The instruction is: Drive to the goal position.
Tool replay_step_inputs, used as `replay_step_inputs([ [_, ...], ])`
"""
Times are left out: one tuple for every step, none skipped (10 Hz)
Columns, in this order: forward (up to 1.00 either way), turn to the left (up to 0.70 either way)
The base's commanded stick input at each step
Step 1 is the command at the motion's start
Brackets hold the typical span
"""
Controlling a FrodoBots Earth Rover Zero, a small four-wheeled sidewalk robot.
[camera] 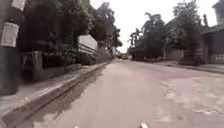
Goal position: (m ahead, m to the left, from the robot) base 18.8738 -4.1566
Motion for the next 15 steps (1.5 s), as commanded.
replay_step_inputs([
  [0.70,0.00],
  [0.70,0.00],
  [0.70,0.00],
  [0.70,0.00],
  [0.70,0.00],
  [0.70,0.00],
  [0.70,0.00],
  [0.70,0.00],
  [0.70,0.00],
  [0.70,0.00],
  [0.70,0.00],
  [0.70,0.00],
  [0.70,0.00],
  [0.70,0.00],
  [0.70,0.00],
])
